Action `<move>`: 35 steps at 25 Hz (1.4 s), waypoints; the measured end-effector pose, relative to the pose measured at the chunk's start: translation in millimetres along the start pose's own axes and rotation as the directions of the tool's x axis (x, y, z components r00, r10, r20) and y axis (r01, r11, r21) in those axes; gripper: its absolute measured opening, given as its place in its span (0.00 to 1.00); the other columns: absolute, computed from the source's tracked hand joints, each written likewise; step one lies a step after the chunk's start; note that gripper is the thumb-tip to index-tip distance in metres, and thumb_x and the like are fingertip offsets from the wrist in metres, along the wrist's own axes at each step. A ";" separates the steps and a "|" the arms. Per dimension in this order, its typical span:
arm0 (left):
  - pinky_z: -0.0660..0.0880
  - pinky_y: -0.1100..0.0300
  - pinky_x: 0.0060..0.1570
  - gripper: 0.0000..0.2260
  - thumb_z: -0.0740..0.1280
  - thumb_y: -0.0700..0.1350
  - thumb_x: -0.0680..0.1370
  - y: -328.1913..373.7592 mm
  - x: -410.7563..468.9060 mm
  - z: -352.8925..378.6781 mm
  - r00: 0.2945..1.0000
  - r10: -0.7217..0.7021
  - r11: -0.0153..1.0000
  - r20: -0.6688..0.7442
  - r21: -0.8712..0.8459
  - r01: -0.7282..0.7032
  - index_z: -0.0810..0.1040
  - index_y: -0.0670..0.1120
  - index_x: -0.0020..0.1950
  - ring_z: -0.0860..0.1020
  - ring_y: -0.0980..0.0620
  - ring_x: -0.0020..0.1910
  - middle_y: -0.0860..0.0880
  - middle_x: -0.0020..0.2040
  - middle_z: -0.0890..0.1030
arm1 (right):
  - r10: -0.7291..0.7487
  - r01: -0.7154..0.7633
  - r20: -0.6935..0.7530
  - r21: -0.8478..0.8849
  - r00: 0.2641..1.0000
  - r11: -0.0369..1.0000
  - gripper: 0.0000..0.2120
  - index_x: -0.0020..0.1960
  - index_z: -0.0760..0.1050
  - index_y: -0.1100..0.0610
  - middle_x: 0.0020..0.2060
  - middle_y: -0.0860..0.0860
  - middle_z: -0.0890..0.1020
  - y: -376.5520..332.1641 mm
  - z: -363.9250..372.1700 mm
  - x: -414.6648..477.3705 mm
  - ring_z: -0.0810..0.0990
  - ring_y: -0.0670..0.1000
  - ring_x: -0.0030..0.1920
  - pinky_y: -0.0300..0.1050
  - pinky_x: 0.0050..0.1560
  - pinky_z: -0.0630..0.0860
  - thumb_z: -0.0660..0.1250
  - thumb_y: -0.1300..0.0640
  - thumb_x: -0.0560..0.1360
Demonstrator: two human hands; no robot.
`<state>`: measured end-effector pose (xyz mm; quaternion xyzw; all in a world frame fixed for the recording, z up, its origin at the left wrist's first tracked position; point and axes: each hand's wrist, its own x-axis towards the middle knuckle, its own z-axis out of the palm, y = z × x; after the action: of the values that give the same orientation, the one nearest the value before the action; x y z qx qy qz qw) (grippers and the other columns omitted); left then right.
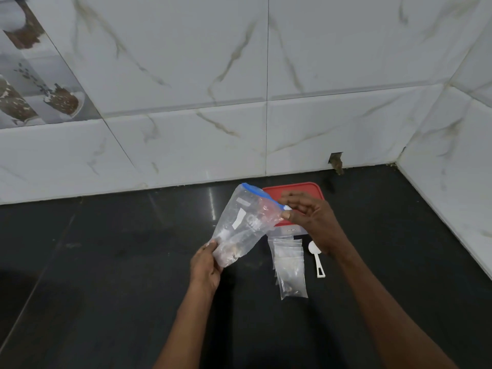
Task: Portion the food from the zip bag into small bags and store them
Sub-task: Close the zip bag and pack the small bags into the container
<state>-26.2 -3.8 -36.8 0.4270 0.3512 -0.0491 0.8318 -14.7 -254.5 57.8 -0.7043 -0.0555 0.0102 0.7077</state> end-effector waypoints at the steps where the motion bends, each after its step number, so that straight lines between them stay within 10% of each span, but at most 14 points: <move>1: 0.85 0.50 0.42 0.11 0.68 0.34 0.78 2.3 -0.5 -0.9 0.999 -0.037 0.999 0.014 0.011 0.037 0.79 0.32 0.60 0.84 0.40 0.48 0.35 0.55 0.84 | -0.014 0.015 0.047 -0.027 0.999 1.000 0.20 0.57 0.81 0.56 0.55 0.48 0.83 -2.8 3.3 1.7 0.82 0.48 0.57 0.43 0.56 0.80 0.74 0.70 0.69; 7: 0.83 0.55 0.31 0.06 0.64 0.31 0.79 8.7 -11.8 -5.8 0.941 -0.320 0.945 0.109 -0.030 0.325 0.81 0.32 0.50 0.85 0.45 0.32 0.37 0.41 0.85 | -0.071 0.052 -0.036 -0.371 0.997 0.927 0.30 0.70 0.71 0.48 0.62 0.47 0.75 6.3 19.4 17.1 0.77 0.46 0.57 0.46 0.57 0.79 0.73 0.65 0.71; 13: 0.79 0.55 0.20 0.19 0.68 0.44 0.74 22.7 -12.2 -19.4 0.666 -0.686 0.706 0.292 0.046 0.707 0.76 0.33 0.61 0.83 0.40 0.29 0.33 0.42 0.78 | -0.034 0.048 0.044 -0.371 0.998 0.927 0.13 0.57 0.79 0.58 0.55 0.48 0.78 10.9 32.2 23.3 0.78 0.45 0.54 0.45 0.55 0.78 0.73 0.58 0.73; 16: 0.85 0.48 0.35 0.32 0.65 0.64 0.75 18.8 -11.9 -26.5 0.769 -0.528 0.811 0.360 -0.054 0.583 0.75 0.39 0.65 0.84 0.40 0.37 0.35 0.47 0.79 | -0.040 0.007 -0.066 -0.430 0.997 0.903 0.12 0.41 0.80 0.59 0.35 0.57 0.81 -3.2 30.6 28.4 0.80 0.55 0.34 0.50 0.39 0.77 0.75 0.51 0.71; 20: 0.67 0.31 0.68 0.45 0.70 0.74 0.64 7.6 -29.7 -19.9 0.881 -0.031 0.975 0.472 -0.180 0.131 0.73 0.47 0.72 0.76 0.36 0.68 0.40 0.67 0.79 | 0.132 -0.136 -0.042 -0.124 0.990 0.983 0.07 0.45 0.83 0.60 0.39 0.59 0.86 -9.7 34.9 23.9 0.85 0.52 0.36 0.48 0.47 0.82 0.76 0.57 0.71; 23: 0.81 0.42 0.55 0.35 0.81 0.50 0.67 12.9 -38.0 -9.4 0.921 0.120 0.978 0.372 -0.203 -0.045 0.73 0.45 0.71 0.83 0.41 0.59 0.40 0.63 0.82 | 0.200 -0.199 0.149 -0.019 0.969 0.980 0.10 0.52 0.81 0.63 0.45 0.60 0.86 -9.0 25.6 17.9 0.86 0.58 0.45 0.49 0.53 0.82 0.74 0.67 0.71; 28: 0.83 0.58 0.34 0.12 0.66 0.35 0.80 17.3 -33.6 -1.2 0.986 0.076 0.981 0.147 -0.189 -0.047 0.76 0.39 0.63 0.85 0.53 0.34 0.45 0.40 0.87 | 0.071 -0.013 0.086 -0.544 0.994 0.839 0.05 0.51 0.79 0.63 0.41 0.59 0.84 3.4 18.6 12.7 0.84 0.53 0.36 0.35 0.31 0.77 0.68 0.66 0.75; 35: 0.84 0.57 0.35 0.06 0.66 0.34 0.79 1.6 -38.4 0.2 0.990 0.010 0.982 0.139 -0.188 0.017 0.78 0.40 0.55 0.85 0.52 0.33 0.45 0.38 0.87 | 0.160 -0.163 -0.031 -0.213 0.987 0.963 0.05 0.52 0.79 0.61 0.42 0.59 0.83 17.9 14.5 4.8 0.85 0.58 0.41 0.49 0.42 0.84 0.67 0.65 0.78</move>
<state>-54.2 -11.3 -11.7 0.3411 0.2960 -0.0467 0.8910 -10.1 -239.5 40.3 -0.7789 0.0062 0.0569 0.6245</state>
